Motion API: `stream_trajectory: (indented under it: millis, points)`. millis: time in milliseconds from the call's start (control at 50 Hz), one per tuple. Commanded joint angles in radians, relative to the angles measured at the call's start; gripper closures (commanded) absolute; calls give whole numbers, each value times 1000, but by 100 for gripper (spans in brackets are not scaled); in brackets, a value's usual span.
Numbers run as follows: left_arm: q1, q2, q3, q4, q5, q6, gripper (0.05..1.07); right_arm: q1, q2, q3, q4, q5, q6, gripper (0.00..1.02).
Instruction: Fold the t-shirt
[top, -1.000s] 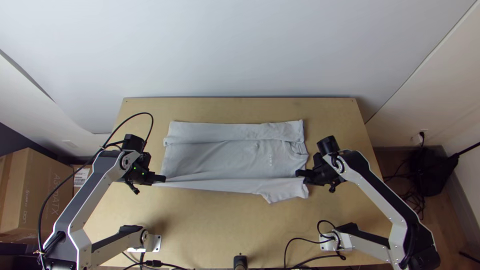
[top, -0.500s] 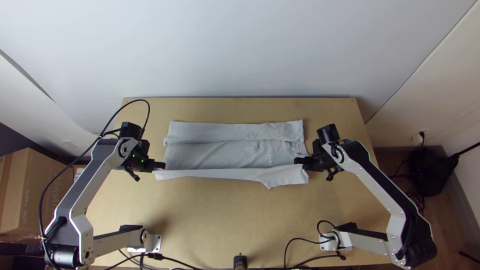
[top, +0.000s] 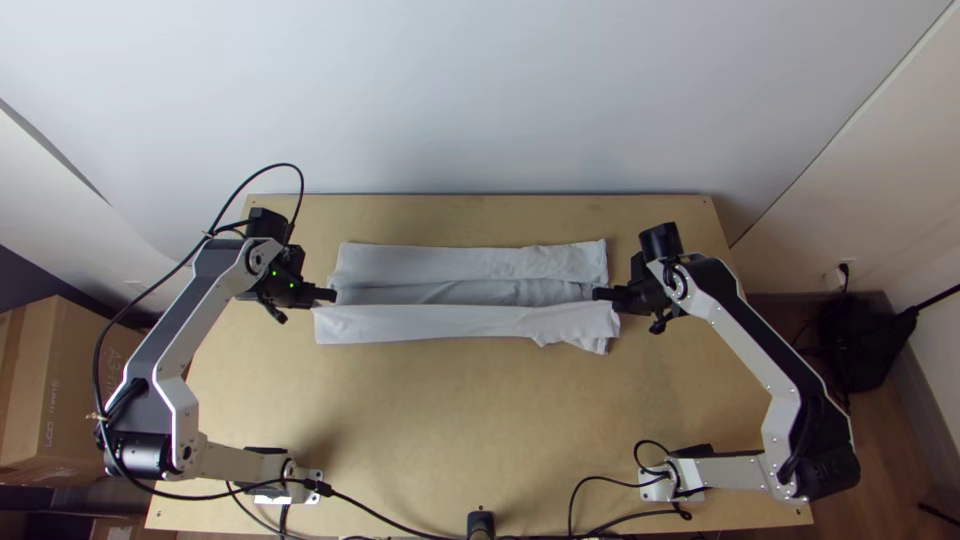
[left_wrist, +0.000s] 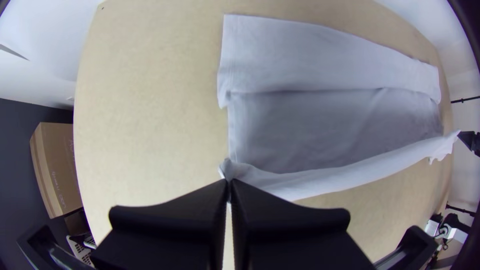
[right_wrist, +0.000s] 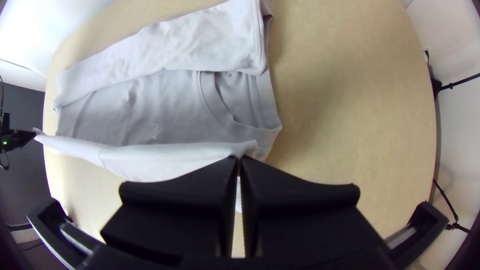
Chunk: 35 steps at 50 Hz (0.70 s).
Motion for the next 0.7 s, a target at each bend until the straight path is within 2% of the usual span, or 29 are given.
stream_trajectory:
  millis: [0,680]
  points:
    - [0,55,75,0,1,-4,104,-25,47,45,13,24,-16,100]
    - [-6,355,420,-12,1,-12,104,-58,277,223,111,29,-17,100]
